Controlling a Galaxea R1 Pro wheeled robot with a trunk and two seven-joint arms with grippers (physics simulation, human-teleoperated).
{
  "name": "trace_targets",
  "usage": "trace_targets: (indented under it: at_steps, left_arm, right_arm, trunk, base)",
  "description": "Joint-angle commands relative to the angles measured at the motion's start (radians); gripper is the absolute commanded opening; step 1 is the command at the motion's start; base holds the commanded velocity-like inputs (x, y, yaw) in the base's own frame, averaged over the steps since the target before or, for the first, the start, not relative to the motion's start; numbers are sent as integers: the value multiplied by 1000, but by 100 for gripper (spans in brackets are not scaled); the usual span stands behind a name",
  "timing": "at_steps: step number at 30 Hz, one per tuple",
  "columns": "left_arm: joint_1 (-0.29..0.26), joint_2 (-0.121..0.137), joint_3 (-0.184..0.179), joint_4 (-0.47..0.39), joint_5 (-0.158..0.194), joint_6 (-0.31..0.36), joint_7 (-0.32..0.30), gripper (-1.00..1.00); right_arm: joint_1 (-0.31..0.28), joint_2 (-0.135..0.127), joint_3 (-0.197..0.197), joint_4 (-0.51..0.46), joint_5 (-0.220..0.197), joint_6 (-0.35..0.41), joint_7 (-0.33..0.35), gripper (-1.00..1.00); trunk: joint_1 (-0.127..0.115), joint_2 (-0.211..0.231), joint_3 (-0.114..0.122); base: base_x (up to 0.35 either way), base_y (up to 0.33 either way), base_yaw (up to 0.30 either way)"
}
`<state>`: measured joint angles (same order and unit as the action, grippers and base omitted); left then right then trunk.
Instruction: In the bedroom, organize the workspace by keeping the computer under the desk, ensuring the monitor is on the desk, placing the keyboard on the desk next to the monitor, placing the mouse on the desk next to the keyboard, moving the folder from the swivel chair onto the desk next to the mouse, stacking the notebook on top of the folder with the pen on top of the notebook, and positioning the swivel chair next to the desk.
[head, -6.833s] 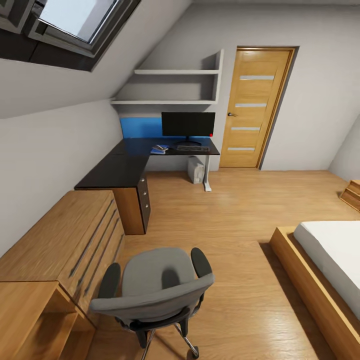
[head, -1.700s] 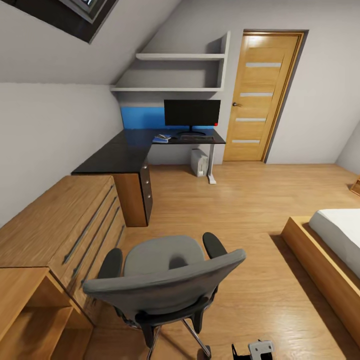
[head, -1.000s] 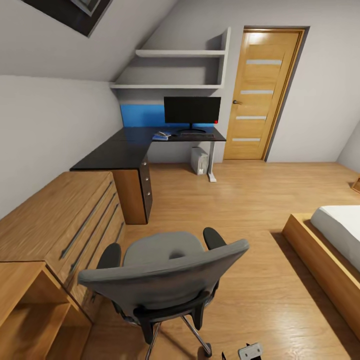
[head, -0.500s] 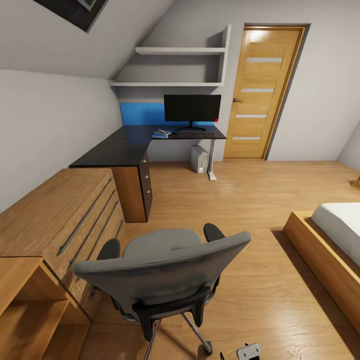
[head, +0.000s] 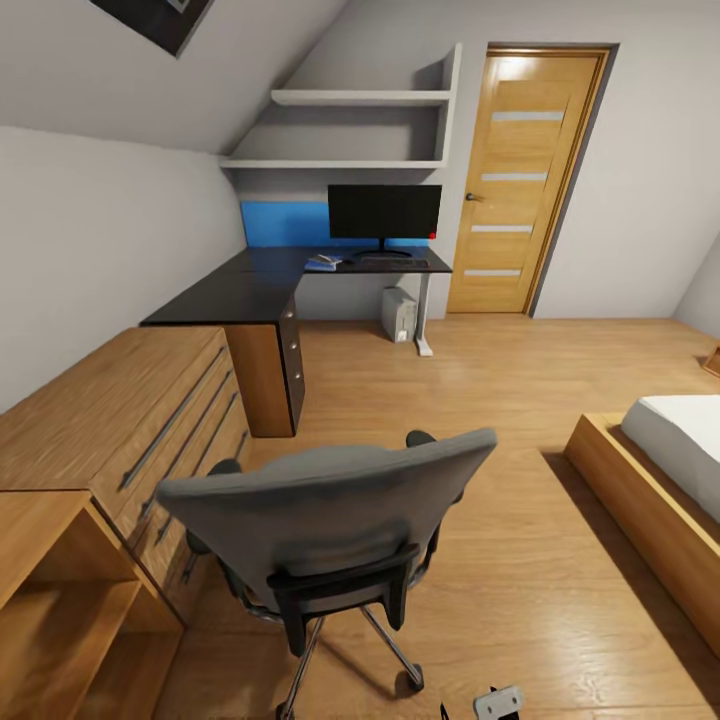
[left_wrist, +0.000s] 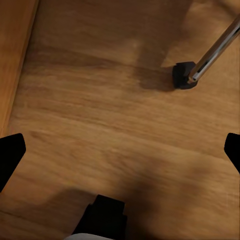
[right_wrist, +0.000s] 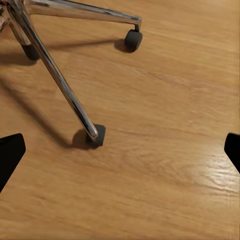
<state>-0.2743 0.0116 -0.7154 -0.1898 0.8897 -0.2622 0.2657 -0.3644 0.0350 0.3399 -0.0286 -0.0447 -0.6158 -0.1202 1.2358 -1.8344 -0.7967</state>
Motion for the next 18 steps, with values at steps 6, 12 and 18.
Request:
trace_targets:
  at_steps: [6,12,18]
  left_arm:
    - [0,1,-9,-2,6,-2,6,100]
    - [0,1,-9,-2,6,-2,6,100]
    - [0,2,-8,-2,6,-2,7,100]
  right_arm:
    - [-1,-1,8,1,-4,-4,-6,100]
    - [-1,-1,8,1,-4,-4,-6,100]
    - [-1,-1,8,1,-4,-4,-6,100]
  trunk:
    - [23,-43,-20]
    - [46,-85,-39]
    - [69,-127,-57]
  base:
    - [-2,0,0]
    - [-7,0,0]
    - [-100,0,0]
